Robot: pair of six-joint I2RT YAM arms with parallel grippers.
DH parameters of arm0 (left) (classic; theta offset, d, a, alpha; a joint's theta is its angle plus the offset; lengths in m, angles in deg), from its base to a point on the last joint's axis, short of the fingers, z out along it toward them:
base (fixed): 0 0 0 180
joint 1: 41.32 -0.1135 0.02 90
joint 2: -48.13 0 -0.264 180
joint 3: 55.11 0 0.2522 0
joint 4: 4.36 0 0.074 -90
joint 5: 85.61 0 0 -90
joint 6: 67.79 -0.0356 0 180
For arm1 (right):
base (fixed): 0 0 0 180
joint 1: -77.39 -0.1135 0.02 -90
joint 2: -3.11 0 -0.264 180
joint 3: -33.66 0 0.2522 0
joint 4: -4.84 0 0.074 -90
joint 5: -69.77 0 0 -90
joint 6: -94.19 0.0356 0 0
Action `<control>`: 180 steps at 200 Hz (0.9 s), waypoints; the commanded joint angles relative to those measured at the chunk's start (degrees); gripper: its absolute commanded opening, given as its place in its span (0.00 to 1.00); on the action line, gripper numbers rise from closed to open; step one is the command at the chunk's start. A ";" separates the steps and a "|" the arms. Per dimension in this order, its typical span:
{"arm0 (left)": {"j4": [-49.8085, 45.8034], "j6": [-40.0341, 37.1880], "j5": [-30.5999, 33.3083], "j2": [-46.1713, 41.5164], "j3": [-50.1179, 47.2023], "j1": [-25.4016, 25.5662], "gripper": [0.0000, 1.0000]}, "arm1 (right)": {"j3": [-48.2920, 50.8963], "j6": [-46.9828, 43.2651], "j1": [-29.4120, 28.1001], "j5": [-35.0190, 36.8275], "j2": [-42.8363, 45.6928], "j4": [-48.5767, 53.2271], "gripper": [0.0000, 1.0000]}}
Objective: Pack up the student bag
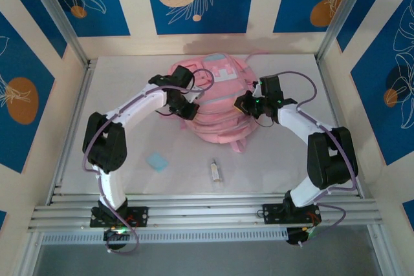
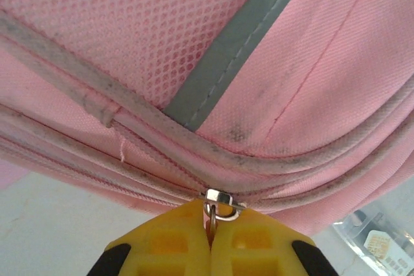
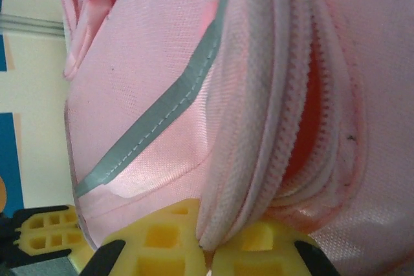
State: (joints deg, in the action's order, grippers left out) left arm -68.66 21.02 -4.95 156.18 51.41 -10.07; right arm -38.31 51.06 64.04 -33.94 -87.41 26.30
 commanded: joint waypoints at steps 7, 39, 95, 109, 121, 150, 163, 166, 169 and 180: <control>-4.33 -4.35 17.00 -0.56 -1.20 -3.53 0.00 | -3.51 -9.77 1.45 4.18 0.77 1.22 0.00; 14.62 -8.54 33.75 -1.99 -7.12 -4.03 0.00 | -4.78 -14.37 1.58 3.71 0.17 2.57 0.00; 11.72 -6.59 18.44 -1.24 -2.71 -6.46 0.39 | -8.20 -16.58 1.09 -0.25 0.43 4.85 0.01; 10.49 -2.68 14.48 -2.69 -3.41 -6.28 0.48 | -8.49 -15.65 -0.20 0.46 2.03 6.97 0.25; 11.16 0.86 10.37 -4.77 -5.42 -6.28 0.61 | -8.12 -15.02 -1.76 1.51 4.21 9.26 0.46; 17.06 8.22 3.60 -10.45 -12.61 -6.28 0.66 | -6.13 -16.13 -8.06 6.30 9.45 16.16 0.73; 19.05 10.10 1.78 -12.32 -14.60 -6.29 0.71 | -5.12 -16.20 -11.31 8.46 11.35 20.00 0.78; 19.46 10.46 1.37 -12.65 -14.94 -6.36 0.73 | -4.81 -16.20 -12.10 8.61 11.74 20.63 0.79; 19.80 10.83 1.06 -12.95 -15.23 -6.37 0.75 | -4.46 -16.12 -12.90 8.98 12.00 21.39 0.80; 21.29 12.06 -0.01 -13.92 -16.15 -6.45 0.87 | -3.08 -15.18 -16.06 10.23 13.12 23.77 0.83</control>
State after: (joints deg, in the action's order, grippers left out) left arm -52.07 27.29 1.12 145.58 37.33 -16.65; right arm -44.08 36.03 53.33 -27.82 -77.10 41.08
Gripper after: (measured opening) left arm 0.776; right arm 0.802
